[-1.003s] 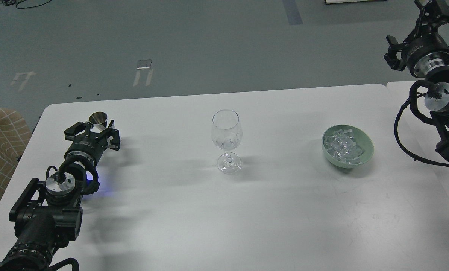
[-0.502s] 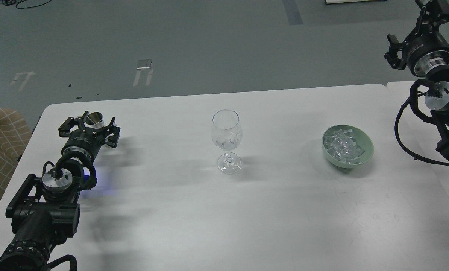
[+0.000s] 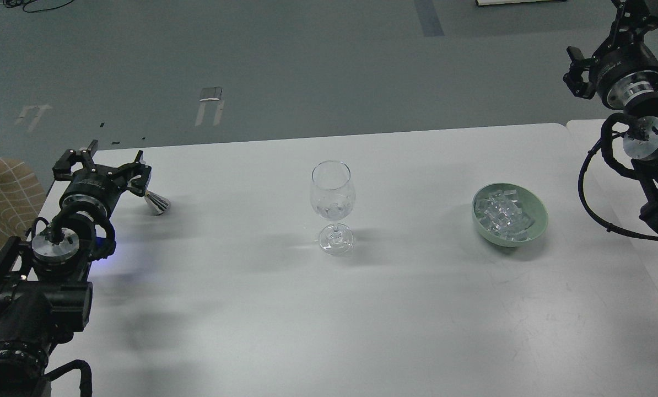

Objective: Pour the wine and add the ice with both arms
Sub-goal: 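Open the left gripper and lift it off the standing jigger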

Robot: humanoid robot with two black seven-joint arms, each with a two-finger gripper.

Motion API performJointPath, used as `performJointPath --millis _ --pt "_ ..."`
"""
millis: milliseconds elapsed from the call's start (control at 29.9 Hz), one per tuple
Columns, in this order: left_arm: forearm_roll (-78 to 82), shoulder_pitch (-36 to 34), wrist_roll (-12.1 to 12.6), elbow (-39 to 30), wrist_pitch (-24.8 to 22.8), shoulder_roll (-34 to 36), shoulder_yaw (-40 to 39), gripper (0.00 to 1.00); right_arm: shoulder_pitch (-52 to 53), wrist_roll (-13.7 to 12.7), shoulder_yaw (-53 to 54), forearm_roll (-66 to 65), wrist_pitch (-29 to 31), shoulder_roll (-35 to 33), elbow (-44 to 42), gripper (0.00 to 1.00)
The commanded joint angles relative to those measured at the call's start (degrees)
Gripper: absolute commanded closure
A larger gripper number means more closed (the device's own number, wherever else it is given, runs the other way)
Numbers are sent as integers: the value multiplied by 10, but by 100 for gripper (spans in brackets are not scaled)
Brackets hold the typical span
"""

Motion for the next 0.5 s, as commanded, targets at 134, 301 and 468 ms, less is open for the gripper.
performJointPath --millis 134,301,468 --pt "1 7 1 -134 40 21 1 11 1 0 3 2 0 -3 9 0" --pt "3 11 0 -227 114 20 1 10 0 0 8 4 2 -7 17 0" --pt "8 10 -1 -257 145 21 3 10 -1 -1 11 5 1 -20 31 0"
